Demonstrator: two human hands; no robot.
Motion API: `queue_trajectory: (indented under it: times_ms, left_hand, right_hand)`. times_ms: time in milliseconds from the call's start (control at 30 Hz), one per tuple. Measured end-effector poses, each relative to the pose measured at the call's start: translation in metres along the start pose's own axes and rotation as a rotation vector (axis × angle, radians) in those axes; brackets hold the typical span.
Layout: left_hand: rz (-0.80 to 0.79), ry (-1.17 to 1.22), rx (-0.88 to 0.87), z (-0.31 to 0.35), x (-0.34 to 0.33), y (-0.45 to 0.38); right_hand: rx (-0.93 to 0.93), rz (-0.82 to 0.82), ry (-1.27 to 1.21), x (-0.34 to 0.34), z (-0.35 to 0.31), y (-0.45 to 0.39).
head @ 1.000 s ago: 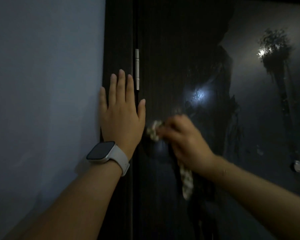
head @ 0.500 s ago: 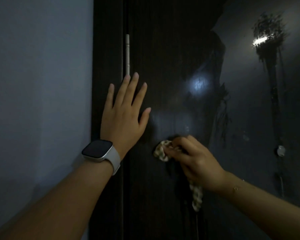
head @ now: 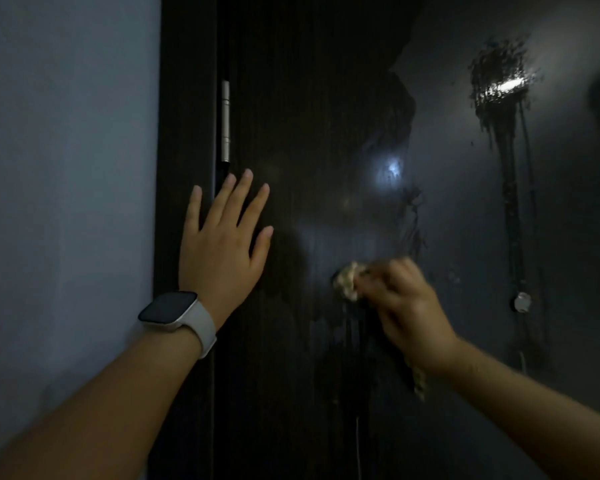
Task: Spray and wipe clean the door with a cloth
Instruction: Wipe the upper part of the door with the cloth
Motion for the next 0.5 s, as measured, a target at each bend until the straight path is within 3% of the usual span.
queue_trajectory:
  times_ms: [100,333,500]
  left_hand:
    - [-0.017,0.046,0.132,0.017,0.001,0.003]
    - [-0.105,0.09,0.09,0.045,-0.024,0.012]
    - [-0.082,0.083,0.09,0.046,-0.026,0.012]
  right_hand:
    - [0.08,-0.128,0.043,0.004,0.009,0.015]
    - [-0.342,0.156,0.181,0.06,0.128,-0.079]
    - [-0.225,0.166,0.093,0.043,0.079,-0.015]
Point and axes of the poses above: each hand's wrist, its own y-axis away from the middle knuckle, its own x-axis out of the back of the hand, z = x × y, the point moved 7 cm from there along -y, towards the middle knuckle, and after that the axes turned 2 degrees about -x, right-handed, at the moved point
